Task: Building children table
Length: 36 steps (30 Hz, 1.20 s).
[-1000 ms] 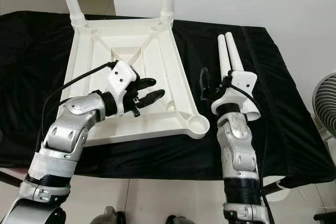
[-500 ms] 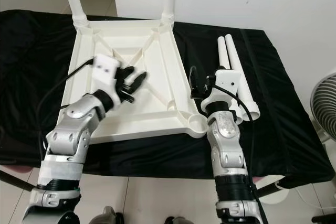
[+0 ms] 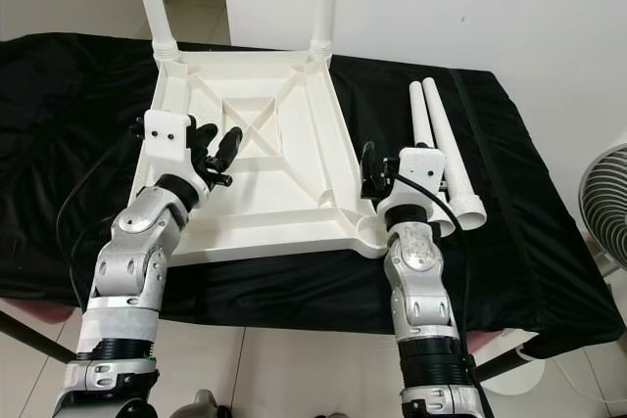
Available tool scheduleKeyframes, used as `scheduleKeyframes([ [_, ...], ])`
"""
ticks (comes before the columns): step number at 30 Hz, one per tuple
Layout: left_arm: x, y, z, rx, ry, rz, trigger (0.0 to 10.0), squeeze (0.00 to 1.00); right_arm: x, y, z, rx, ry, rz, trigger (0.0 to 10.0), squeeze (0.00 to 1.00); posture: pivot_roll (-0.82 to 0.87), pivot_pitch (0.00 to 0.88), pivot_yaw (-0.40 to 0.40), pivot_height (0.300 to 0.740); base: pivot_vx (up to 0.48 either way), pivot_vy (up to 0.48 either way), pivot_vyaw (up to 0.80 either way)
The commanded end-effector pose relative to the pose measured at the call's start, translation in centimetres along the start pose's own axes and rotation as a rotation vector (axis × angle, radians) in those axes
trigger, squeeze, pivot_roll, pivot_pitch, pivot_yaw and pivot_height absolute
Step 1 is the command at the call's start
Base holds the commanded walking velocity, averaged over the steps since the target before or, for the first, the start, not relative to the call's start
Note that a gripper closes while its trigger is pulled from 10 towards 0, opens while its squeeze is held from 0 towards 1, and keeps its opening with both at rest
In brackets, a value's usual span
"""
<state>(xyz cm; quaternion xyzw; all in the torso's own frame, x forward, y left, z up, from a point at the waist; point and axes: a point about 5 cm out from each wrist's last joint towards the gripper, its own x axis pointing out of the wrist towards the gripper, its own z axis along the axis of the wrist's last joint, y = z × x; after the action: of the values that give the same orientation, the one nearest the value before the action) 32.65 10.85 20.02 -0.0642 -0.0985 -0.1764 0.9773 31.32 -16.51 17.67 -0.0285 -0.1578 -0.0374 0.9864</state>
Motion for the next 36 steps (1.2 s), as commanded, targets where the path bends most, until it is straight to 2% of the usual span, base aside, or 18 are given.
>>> scheduleKeyframes([
  [1,-0.5,1.0,-0.5,0.016,-0.017,0.122,10.0,0.00,-0.4,-0.2,-0.4,-0.008,0.002,-0.024,10.0,0.00,0.10,0.008,-0.032,0.740,0.000,0.000,0.00],
  [4,-1.3,2.4,-1.3,0.049,-0.023,0.253,10.0,0.00,-1.2,-1.9,-1.2,-0.054,0.032,-0.194,10.0,0.00,0.10,0.022,-0.034,0.740,0.000,0.000,0.00],
  [6,-1.4,2.7,-1.5,0.044,-0.012,0.284,10.0,0.00,-1.4,-2.2,-1.5,-0.052,0.048,-0.234,10.0,0.00,0.10,0.024,-0.031,0.740,0.000,0.000,0.00],
  [9,-2.3,4.5,-2.2,0.032,0.031,0.473,10.0,0.00,-2.2,-3.0,-2.1,-0.079,0.096,-0.348,10.0,0.00,0.09,0.028,-0.020,0.740,0.000,0.000,0.00],
  [11,-2.3,4.5,-2.2,0.032,0.031,0.473,10.0,0.00,-2.2,-3.0,-2.1,-0.079,0.096,-0.348,10.0,0.00,0.09,0.028,-0.020,0.740,0.000,0.000,0.00],
  [13,-3.1,6.1,-2.1,0.025,0.019,0.629,10.0,0.00,-2.9,-4.0,-2.2,-0.118,0.108,-0.478,10.0,0.00,0.08,0.040,-0.006,0.740,0.000,0.000,0.00],
  [17,-3.6,6.8,-2.0,0.020,0.004,0.708,10.0,0.00,-3.3,-4.5,-2.3,-0.124,0.123,-0.537,10.0,0.00,0.08,0.038,-0.004,0.740,0.000,0.000,0.00],
  [18,-3.6,6.7,-1.9,0.024,0.000,0.706,10.0,0.00,-3.3,-4.4,-2.4,-0.122,0.126,-0.528,10.0,0.00,0.07,0.042,-0.005,0.740,0.000,0.000,0.00],
  [19,-3.0,5.8,-1.9,0.044,-0.013,0.617,10.0,0.00,-2.9,-4.2,-2.3,-0.102,0.113,-0.483,10.0,0.00,0.07,0.041,-0.011,0.740,0.000,0.000,0.00],
  [20,-3.0,5.8,-1.9,0.044,-0.013,0.617,10.0,0.00,-2.9,-4.2,-2.3,-0.102,0.113,-0.483,10.0,0.00,0.07,0.041,-0.011,0.740,0.000,0.000,0.00],
  [23,-1.9,3.9,-1.8,0.068,-0.035,0.431,10.0,0.00,-2.2,-3.6,-1.8,-0.070,0.080,-0.386,10.0,0.00,0.06,0.044,-0.022,0.740,0.000,0.000,0.00],
  [28,-1.6,3.1,-1.8,0.080,-0.035,0.347,10.0,0.00,-1.6,-3.7,-1.6,-0.063,0.068,-0.344,10.0,0.00,0.06,0.048,-0.031,0.740,0.000,0.000,0.00],
  [30,-1.5,2.3,-2.1,0.088,-0.012,0.279,10.0,0.00,-0.7,-4.0,-1.4,-0.074,0.076,-0.302,10.0,0.00,0.04,0.056,-0.037,0.740,0.000,0.000,0.00],
  [31,-1.5,2.3,-2.1,0.088,-0.012,0.279,10.0,0.00,-0.7,-4.0,-1.4,-0.074,0.076,-0.302,10.0,0.00,0.04,0.056,-0.037,0.740,0.000,0.000,0.00],
  [33,-1.5,1.7,-2.7,0.080,0.025,0.230,10.0,0.00,0.2,-4.4,-1.6,-0.081,0.126,-0.278,10.0,0.00,0.03,0.062,-0.036,0.740,0.000,0.000,0.00],
  [36,-1.6,0.9,-3.0,0.115,0.041,0.175,10.0,0.00,1.4,-5.1,-1.3,-0.107,0.155,-0.277,10.0,0.00,0.02,0.063,-0.023,0.740,0.000,0.000,0.00],
])
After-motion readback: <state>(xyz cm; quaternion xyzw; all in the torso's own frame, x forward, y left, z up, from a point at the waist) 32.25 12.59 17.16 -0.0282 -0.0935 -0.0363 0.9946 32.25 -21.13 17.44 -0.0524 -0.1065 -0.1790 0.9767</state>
